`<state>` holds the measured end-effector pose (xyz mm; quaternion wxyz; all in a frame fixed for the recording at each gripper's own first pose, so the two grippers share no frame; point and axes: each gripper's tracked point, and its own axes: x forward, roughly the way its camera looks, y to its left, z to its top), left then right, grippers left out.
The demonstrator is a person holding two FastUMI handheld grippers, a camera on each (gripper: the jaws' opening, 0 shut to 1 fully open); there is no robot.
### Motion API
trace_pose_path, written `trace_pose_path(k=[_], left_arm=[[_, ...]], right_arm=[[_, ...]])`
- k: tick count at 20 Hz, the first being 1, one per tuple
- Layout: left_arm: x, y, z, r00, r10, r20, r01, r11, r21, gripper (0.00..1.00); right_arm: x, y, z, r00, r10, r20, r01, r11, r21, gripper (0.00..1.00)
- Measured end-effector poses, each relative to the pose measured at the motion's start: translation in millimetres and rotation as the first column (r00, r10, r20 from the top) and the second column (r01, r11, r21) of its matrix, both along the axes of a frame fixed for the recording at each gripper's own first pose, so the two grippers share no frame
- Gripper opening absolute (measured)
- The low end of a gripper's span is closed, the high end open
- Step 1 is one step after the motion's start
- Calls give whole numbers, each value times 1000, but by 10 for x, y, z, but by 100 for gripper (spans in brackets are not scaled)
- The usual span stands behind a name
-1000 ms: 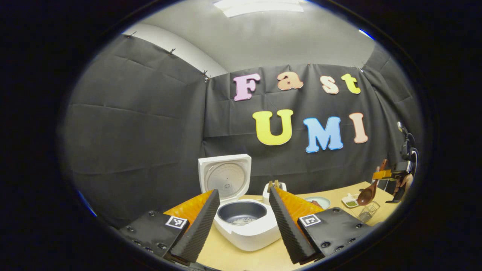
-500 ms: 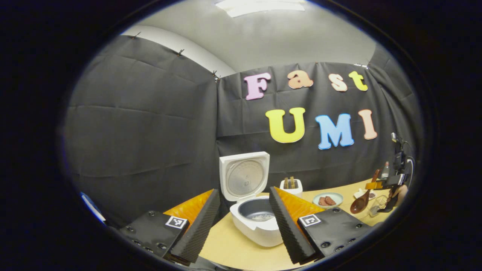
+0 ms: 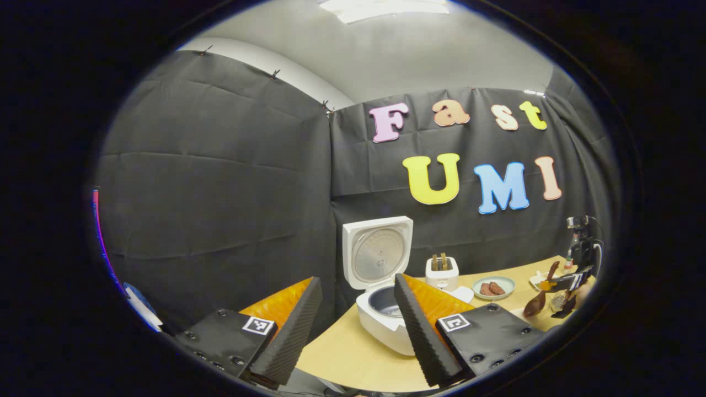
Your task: Close the left gripper, press the button to open the rice cooker; take a wooden spoon from the chopstick holder with the right hand, scoop a spoonful of rice and pour it into the rice cooker, then put the wooden spoon back into the chopstick holder.
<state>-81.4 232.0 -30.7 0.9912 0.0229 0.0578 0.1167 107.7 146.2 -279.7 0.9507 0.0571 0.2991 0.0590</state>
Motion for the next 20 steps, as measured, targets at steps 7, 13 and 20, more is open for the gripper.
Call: trace_pose_path(k=[7,13,20], left_arm=[[-28,43,31,1000,-8,4,8,1000,0,96],[-74,98,22,1000,1,7,-1,1000,-19,96],[-40,-28,40,1000,-9,14,10,1000,-21,92]], right_arm=[[-89,474,-43,998,46,-38,-42,993,107,14],[-93,501,-97,988,-32,-152,87,926,367,14],[-59,278,-48,949,-107,-298,277,738,616,14]])
